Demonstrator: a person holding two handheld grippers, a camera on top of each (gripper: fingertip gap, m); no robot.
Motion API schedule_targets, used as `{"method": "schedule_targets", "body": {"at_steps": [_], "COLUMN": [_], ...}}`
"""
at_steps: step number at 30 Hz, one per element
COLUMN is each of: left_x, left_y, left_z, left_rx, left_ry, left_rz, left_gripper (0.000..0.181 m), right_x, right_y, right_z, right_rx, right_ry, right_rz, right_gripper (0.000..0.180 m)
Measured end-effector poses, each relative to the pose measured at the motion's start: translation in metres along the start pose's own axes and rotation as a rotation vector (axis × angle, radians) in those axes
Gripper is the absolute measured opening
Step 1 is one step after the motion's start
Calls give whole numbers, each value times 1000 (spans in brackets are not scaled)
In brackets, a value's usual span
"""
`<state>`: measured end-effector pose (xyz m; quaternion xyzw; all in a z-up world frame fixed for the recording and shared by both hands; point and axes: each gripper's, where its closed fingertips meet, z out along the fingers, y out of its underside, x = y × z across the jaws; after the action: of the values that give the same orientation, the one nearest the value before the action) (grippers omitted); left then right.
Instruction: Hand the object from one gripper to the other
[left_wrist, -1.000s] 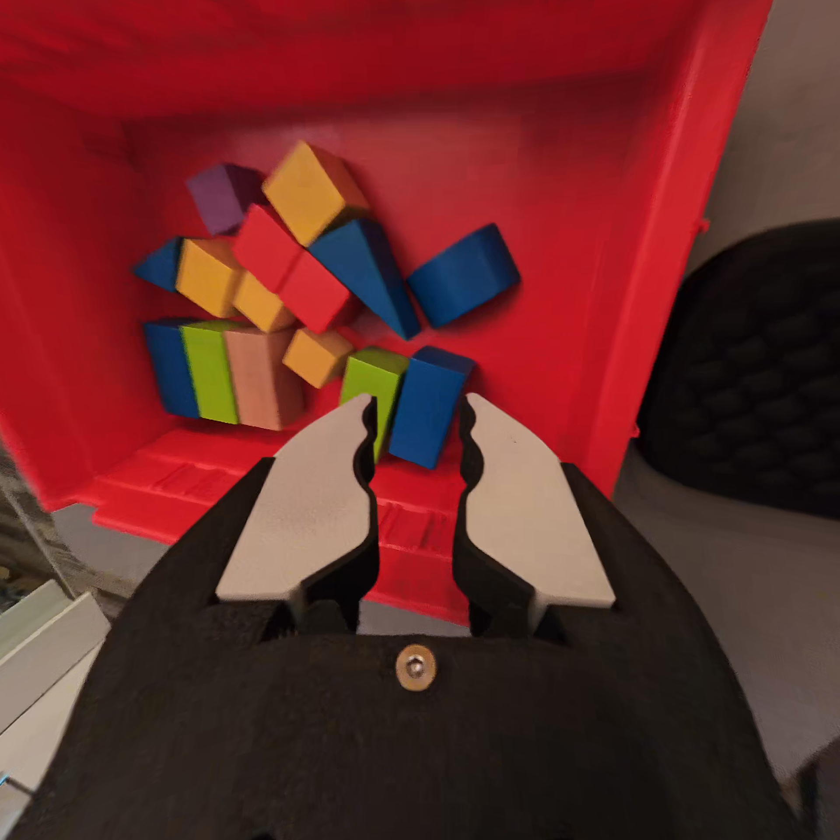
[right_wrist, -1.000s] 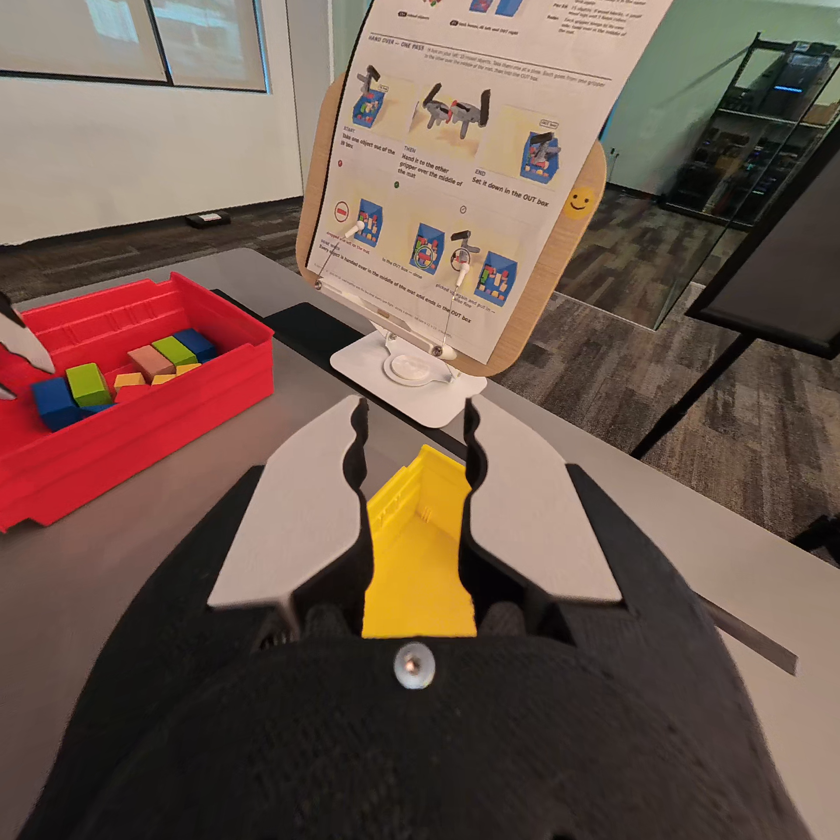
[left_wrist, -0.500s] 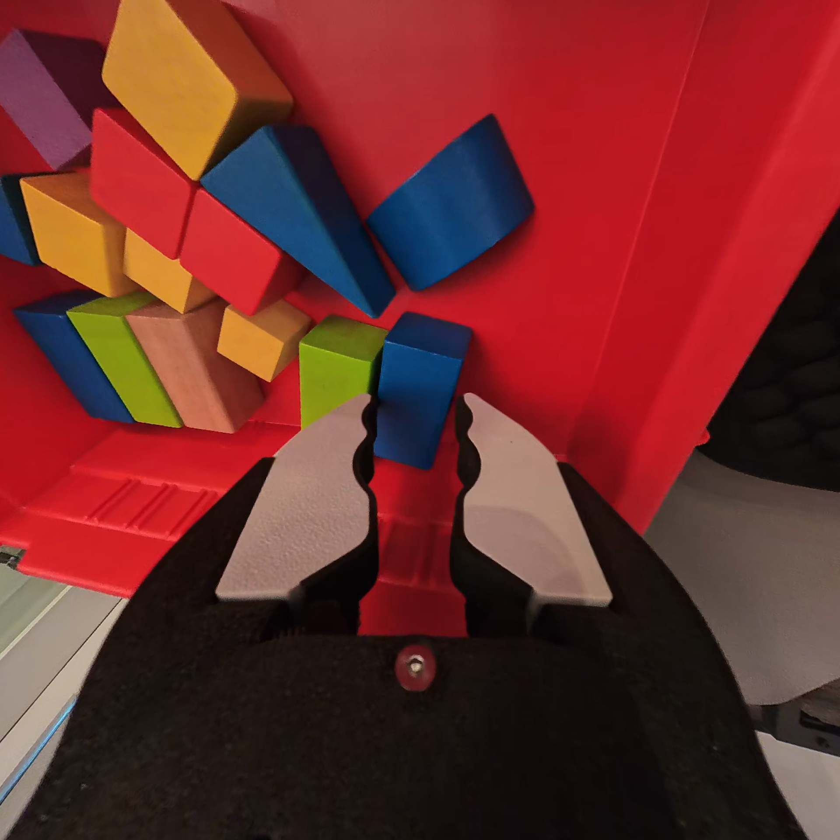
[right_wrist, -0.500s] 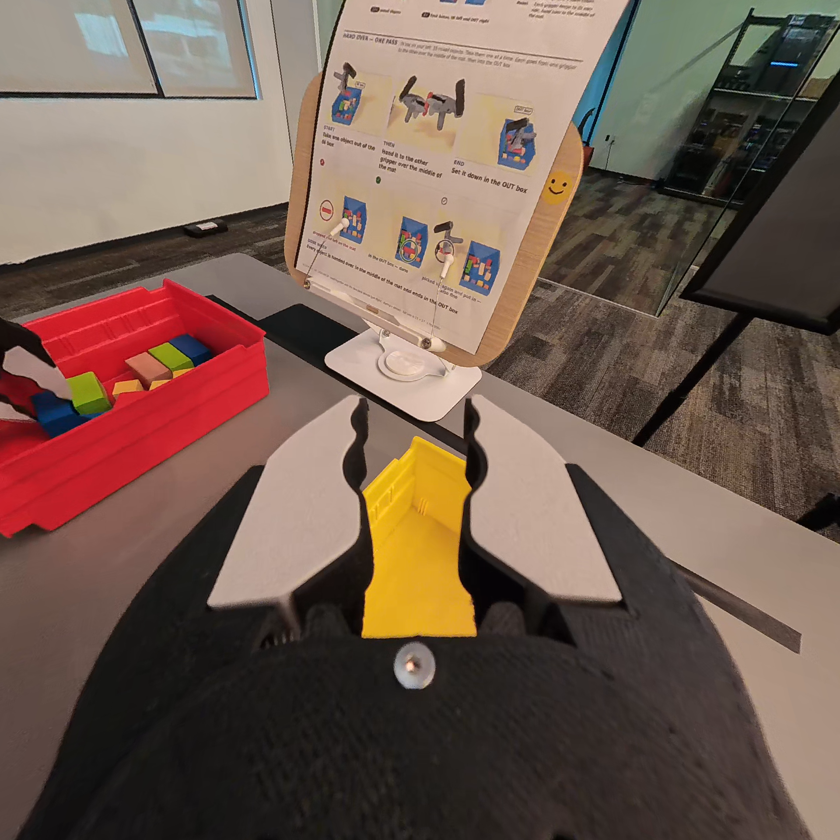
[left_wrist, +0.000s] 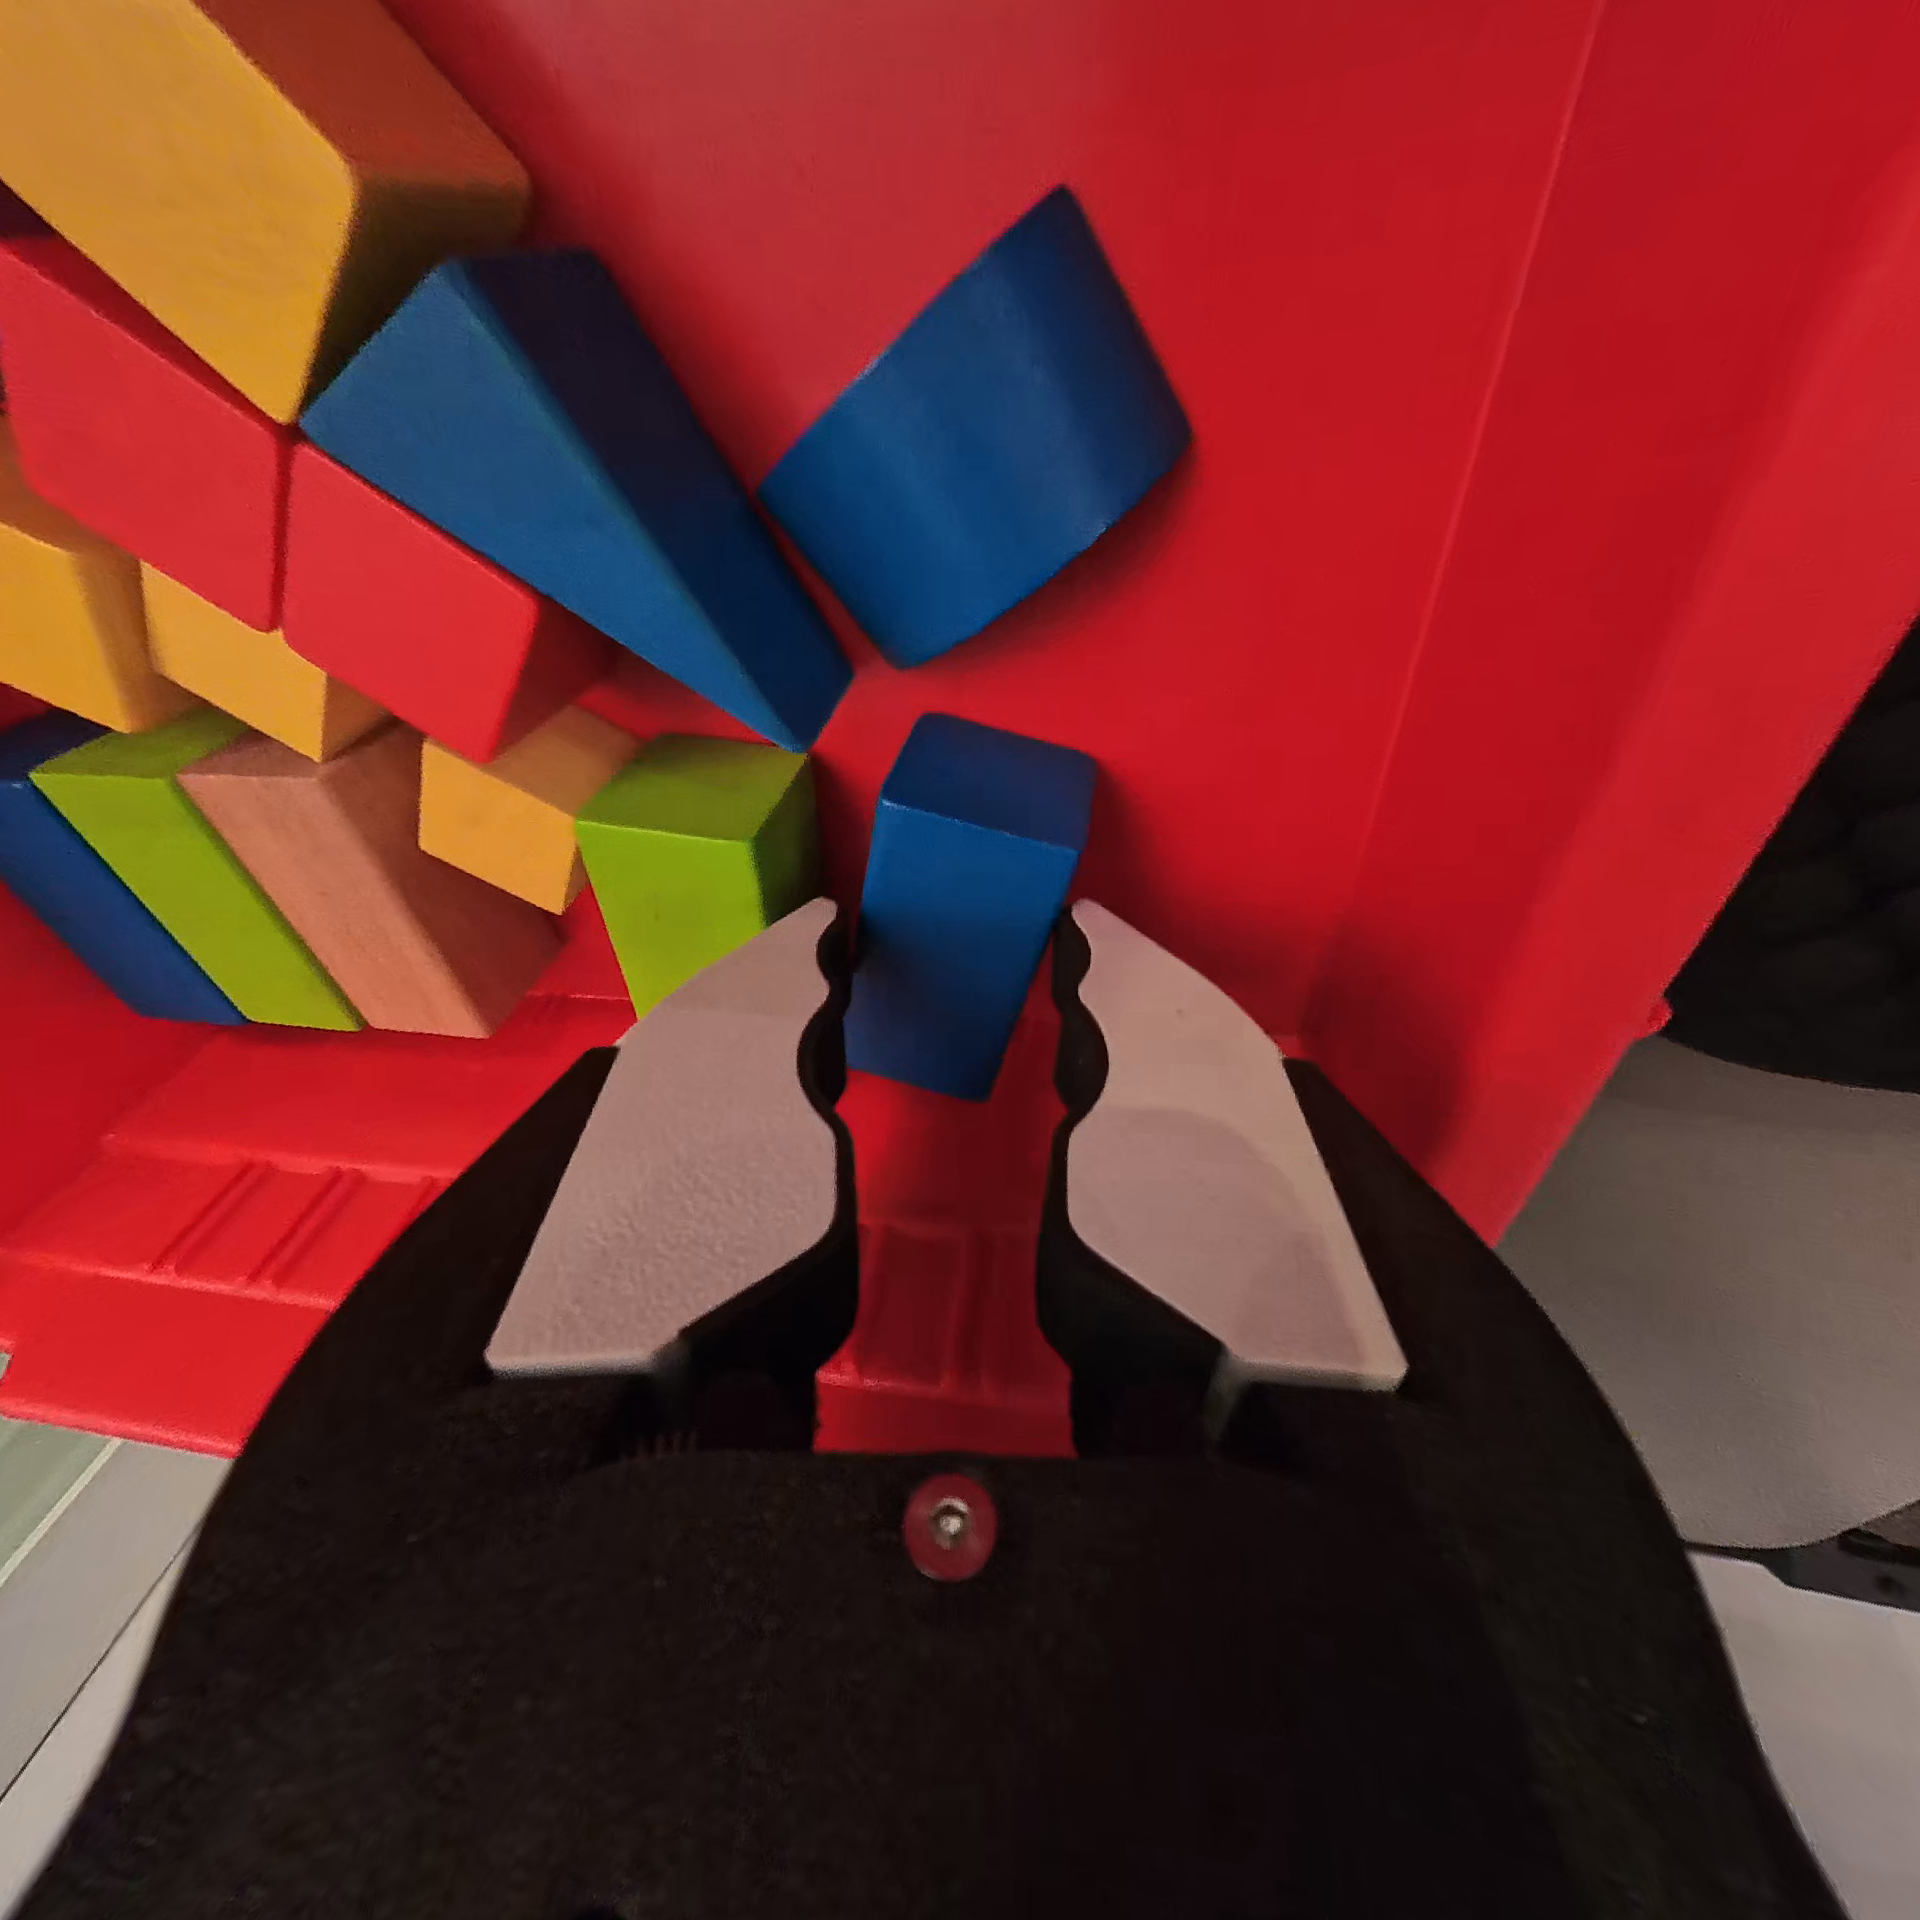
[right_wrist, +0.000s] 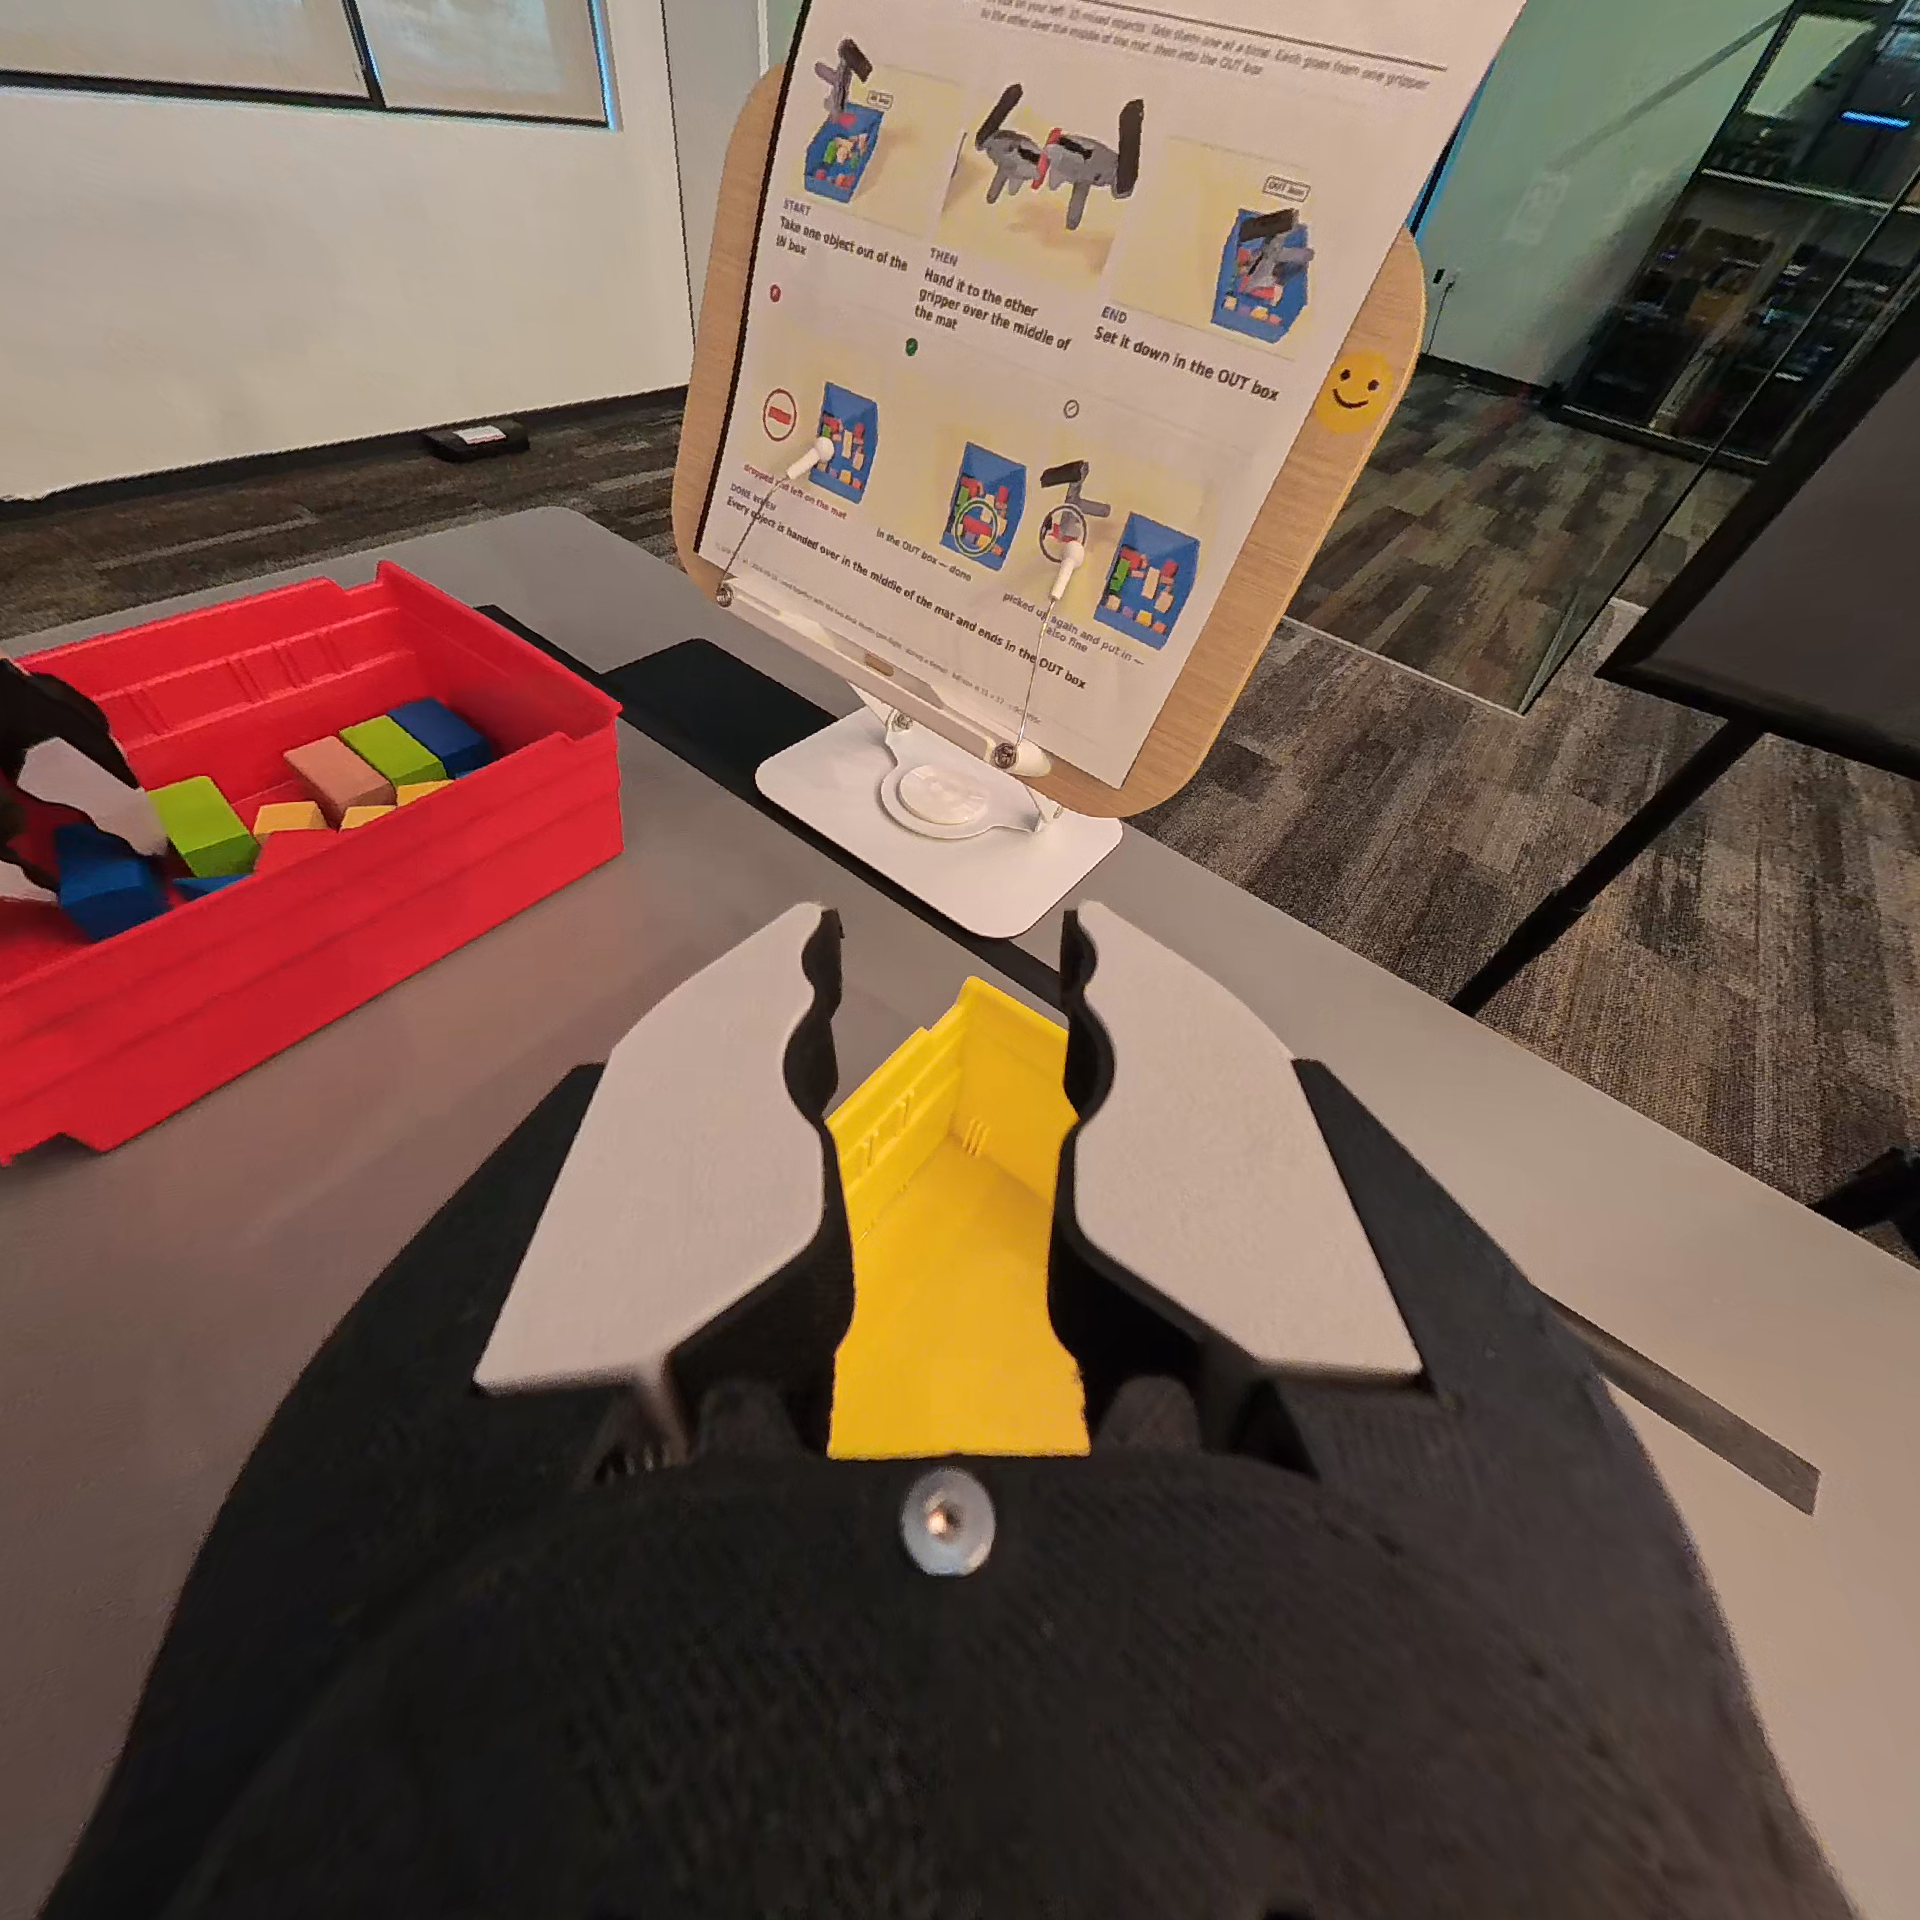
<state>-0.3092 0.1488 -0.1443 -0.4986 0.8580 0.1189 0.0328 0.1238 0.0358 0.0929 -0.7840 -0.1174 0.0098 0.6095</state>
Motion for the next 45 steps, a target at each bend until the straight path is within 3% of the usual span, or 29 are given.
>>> {"method": "schedule_targets", "body": {"at_steps": [8, 12, 15, 18, 21, 26, 28, 31, 36, 40, 45], "left_x": [0, -4, -17, -31, -34, -35, -37, -41, -25, -20, -14], "left_y": [1, -10, -28, -68, -107, -159, -176, -192, -210, -211, -208], "left_z": [4, -16, -53, -110, -170, -237, -249, -259, -260, -251, -242], "left_rx": [-46, 63, 280, 688, 1042, 1323, 1362, 1388, 1411, 1399, 1376], "left_ry": [-27, -22, -55, -26, 107, 303, 406, 558, 721, 736, 763], "left_rz": [18, -68, -173, -305, -390, -439, -458, -507, -457, -444, -418], "left_gripper": [37, 36, 36, 36, 36, 36, 36, 36, 36, 36, 35], "right_x": [-2, -3, -9, -32, -85, -186, -205, -215, -227, -232, -239], "right_y": [7, 9, 3, -13, -28, -21, -18, -19, -22, -14, -6], "right_z": [4, 5, 6, 10, 16, 28, 33, 36, 35, 34, 35], "right_rx": [-40, -55, -27, 56, 157, 240, 270, 338, 369, 335, 284], "right_ry": [-14, -9, -25, -81, -220, -461, -435, -301, -273, -294, -323], "right_rz": [-23, -42, -60, -155, -306, -558, -682, -860, -894, -967, -993], "right_gripper": [42, 42, 42, 42, 51, 60, 76, 86, 86, 70, 67]}}
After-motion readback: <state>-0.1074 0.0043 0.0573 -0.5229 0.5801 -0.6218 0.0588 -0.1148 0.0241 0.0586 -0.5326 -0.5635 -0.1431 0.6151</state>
